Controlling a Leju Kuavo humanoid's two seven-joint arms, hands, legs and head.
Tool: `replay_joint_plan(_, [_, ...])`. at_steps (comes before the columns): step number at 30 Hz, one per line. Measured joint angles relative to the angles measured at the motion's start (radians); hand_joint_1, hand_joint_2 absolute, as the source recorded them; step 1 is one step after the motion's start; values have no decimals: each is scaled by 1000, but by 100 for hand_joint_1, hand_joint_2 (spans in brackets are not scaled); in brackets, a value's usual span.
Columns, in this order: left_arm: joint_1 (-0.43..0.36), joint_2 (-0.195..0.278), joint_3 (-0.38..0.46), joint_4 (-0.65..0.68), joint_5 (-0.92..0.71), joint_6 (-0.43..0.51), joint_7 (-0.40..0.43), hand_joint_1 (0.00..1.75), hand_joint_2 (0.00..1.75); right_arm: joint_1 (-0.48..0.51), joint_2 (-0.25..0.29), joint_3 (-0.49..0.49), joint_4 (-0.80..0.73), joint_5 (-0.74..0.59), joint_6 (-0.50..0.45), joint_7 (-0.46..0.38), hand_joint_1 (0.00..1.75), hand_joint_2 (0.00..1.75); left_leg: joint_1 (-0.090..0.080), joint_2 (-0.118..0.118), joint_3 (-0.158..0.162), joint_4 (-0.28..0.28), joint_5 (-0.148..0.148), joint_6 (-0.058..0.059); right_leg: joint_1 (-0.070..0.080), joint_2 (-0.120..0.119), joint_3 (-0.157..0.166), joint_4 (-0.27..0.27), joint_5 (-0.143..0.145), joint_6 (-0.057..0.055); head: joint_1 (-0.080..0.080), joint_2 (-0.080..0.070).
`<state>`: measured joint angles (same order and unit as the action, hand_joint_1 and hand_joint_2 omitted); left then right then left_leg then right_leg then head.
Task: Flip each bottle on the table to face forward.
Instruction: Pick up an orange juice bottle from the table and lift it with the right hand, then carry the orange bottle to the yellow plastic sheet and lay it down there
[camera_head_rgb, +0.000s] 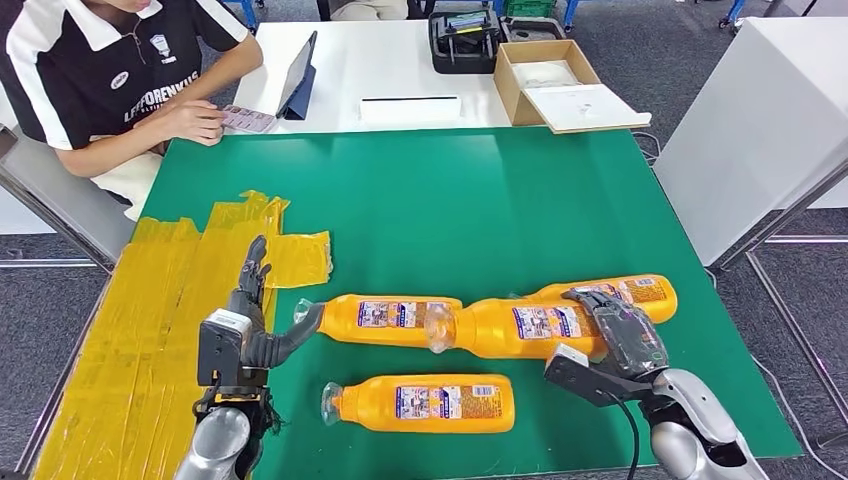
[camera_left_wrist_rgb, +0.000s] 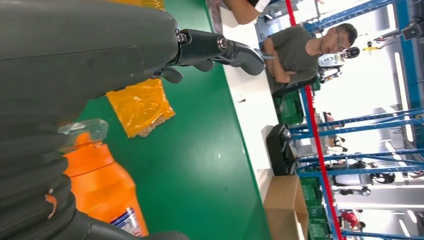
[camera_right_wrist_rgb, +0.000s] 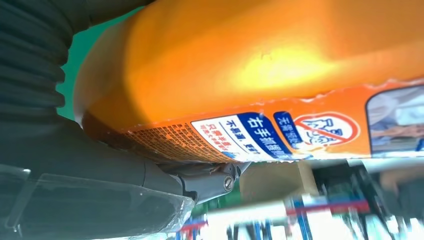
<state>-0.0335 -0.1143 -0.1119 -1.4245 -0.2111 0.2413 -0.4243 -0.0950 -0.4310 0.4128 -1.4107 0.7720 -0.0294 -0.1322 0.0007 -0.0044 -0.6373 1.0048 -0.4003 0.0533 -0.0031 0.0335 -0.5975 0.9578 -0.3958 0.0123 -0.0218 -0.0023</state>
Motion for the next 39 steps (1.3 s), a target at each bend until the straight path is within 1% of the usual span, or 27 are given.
replay_joint_plan(5, [35,-10,20,-21,-23,-3,12,0,175,16,95,-9,-79,54,-84,17,175,175,1,0,-1,0,0,0,0,0,-1,0,-1,-1,0,0])
replay_joint_plan(8, [59,-21,39,-44,-43,-16,20,0,175,29,174,-10,-118,68,-191,-4,175,175,2,0,-1,-1,0,-1,1,0,-2,0,-2,-2,0,0])
replay_joint_plan(10, [75,-26,50,-56,-54,-26,13,0,175,35,244,-7,-120,57,-294,-45,175,175,3,0,-1,-1,-1,-2,2,0,-2,0,-2,-3,0,0])
replay_joint_plan(13, [94,-23,55,-61,-55,-25,-11,0,175,28,360,1,-77,-12,-423,-133,175,175,3,0,-1,-1,-1,-4,2,0,-3,0,-3,-4,0,0])
replay_joint_plan(15, [105,-16,52,-70,-50,-14,-20,0,175,7,426,7,-23,-82,-472,-199,175,175,3,0,-1,-1,-1,-5,2,0,-3,1,-3,-4,0,0])
replay_joint_plan(17, [115,-4,39,-91,-45,-4,-21,0,175,-22,481,12,37,-165,-511,-271,175,175,3,0,-1,-1,0,-6,2,0,-4,1,-3,-4,0,0])
replay_joint_plan(20, [125,19,3,-130,-43,8,-11,0,175,-68,541,17,116,-265,-559,-359,175,175,3,0,-1,-1,1,-6,2,-1,-4,1,-3,-4,0,0])
replay_joint_plan(22, [125,32,-21,-155,-40,10,1,0,175,-92,570,23,163,-300,-575,-391,175,175,3,0,-2,-1,1,-6,2,-1,-3,1,-3,-4,0,0])
replay_joint_plan(24, [120,44,-46,-176,-16,-8,17,0,175,-114,593,31,208,-326,-589,-413,175,175,3,0,-2,-1,1,-6,2,-1,-4,1,-3,-4,0,0])
replay_joint_plan(29, [69,63,-113,-215,120,-96,60,0,175,-165,633,53,303,-355,-618,-461,175,175,3,-1,-2,-1,1,-6,1,-2,-3,1,-2,-4,0,0])
replay_joint_plan(33, [15,65,-145,-238,193,-152,88,0,175,-190,655,64,351,-356,-623,-467,175,175,2,-1,-2,-1,1,-6,1,-2,-3,1,-2,-4,0,0])
replay_joint_plan(36, [-8,64,-161,-255,236,-184,100,0,175,-203,670,71,378,-352,-623,-463,175,175,3,-1,-2,-1,1,-6,1,-2,-3,1,-2,-4,0,0])
replay_joint_plan(39, [-25,63,-172,-268,257,-196,102,0,175,-210,681,81,397,-347,-624,-459,175,175,3,-1,-2,-1,1,-6,1,-2,-4,1,-2,-4,0,0])
